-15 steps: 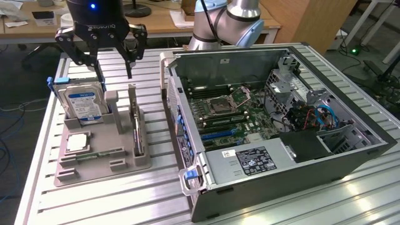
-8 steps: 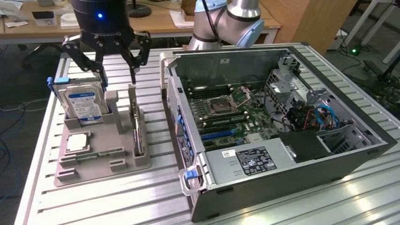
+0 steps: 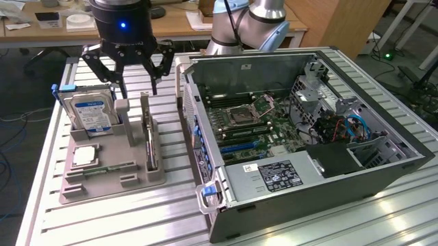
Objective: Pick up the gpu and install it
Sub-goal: 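Pick up the gpu and move the gpu toward the slot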
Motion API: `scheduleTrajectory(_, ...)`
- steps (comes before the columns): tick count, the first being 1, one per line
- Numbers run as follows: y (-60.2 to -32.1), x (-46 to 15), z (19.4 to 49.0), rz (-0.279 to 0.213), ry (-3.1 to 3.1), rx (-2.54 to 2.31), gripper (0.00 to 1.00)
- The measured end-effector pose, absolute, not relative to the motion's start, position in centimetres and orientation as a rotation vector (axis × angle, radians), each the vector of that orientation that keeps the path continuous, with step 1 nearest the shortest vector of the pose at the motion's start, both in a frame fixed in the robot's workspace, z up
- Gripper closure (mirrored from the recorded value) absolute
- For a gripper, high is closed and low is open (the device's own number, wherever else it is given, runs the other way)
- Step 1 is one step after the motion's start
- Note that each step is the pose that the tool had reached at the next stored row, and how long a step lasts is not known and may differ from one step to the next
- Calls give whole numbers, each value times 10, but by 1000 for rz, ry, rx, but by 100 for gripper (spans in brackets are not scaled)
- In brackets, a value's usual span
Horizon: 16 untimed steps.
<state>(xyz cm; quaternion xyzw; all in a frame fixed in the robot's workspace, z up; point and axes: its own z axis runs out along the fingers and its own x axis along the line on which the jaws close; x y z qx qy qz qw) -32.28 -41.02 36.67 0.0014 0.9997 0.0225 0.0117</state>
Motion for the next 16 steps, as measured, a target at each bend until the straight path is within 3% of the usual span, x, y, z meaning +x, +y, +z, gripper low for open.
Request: scheduleTrajectory(16, -425, -320, 342, 70, 3118, 1, 41)
